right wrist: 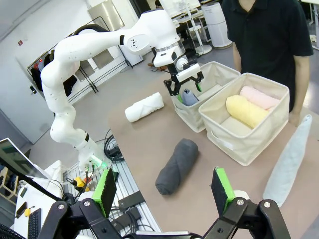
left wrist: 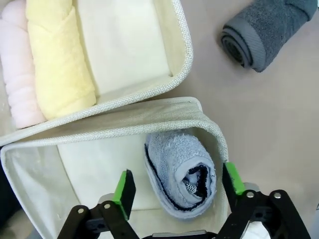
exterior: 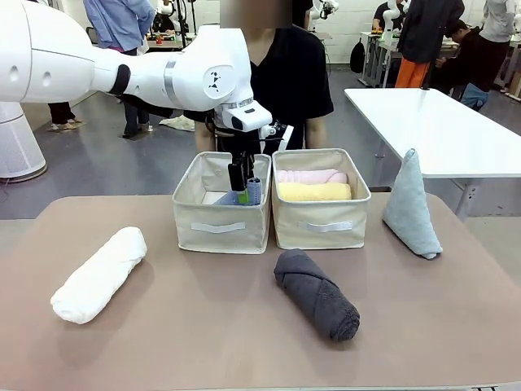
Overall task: Sort the towels based on their folding style.
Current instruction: Pick up one triangle-folded towel and place it in the left Fabric basket.
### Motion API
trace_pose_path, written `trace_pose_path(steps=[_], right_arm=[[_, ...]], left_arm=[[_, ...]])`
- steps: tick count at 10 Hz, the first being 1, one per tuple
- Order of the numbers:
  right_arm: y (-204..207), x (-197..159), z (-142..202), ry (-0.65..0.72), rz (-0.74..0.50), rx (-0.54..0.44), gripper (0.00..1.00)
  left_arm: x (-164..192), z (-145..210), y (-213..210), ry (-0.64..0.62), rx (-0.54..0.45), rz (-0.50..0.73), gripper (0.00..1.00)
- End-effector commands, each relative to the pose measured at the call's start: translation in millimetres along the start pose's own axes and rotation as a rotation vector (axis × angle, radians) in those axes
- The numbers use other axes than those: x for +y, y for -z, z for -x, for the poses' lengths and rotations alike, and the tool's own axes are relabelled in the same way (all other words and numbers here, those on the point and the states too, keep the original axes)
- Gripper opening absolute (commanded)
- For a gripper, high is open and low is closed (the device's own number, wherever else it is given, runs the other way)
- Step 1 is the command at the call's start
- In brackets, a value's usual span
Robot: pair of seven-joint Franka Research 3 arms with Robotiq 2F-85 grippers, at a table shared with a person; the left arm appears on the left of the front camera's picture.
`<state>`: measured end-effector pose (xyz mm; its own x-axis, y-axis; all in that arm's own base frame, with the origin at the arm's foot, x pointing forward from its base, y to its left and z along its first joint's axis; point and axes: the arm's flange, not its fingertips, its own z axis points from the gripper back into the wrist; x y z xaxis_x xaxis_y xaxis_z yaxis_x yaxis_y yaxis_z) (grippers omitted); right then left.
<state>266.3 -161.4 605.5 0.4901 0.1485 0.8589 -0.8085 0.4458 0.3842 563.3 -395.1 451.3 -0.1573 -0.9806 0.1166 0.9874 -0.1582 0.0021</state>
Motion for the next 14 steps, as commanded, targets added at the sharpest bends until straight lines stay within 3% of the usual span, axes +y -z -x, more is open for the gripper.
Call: trace_pose_path(steps=[1, 5, 7, 9, 11, 14], right_arm=[[-1, -1, 0, -0.003, -0.012, 0.0, 1.0], [-1, -1, 0, -0.003, -0.012, 0.0, 1.0], [-1, -1, 0, -0.003, -0.012, 0.0, 1.0], [-1, -1, 0, -0.003, -0.012, 0.0, 1.0], [-1, -1, 0, -0.003, -0.012, 0.0, 1.0], [-1, -1, 0, -0.003, -0.012, 0.0, 1.0]], left_arm=[[-4, 1, -4, -0.009, -0.01, -0.011, 1.0], [-4, 2, -11, -0.014, -0.026, -0.012, 1.0], [-15, 28, -64, -0.027, -0.089, -0.034, 1.0], [-62, 83, -133, -0.027, -0.227, -0.074, 1.0], [-132, 171, -204, -0.141, -0.417, -0.251, 1.0], [-206, 291, -254, -0.266, -0.655, -0.319, 1.0]])
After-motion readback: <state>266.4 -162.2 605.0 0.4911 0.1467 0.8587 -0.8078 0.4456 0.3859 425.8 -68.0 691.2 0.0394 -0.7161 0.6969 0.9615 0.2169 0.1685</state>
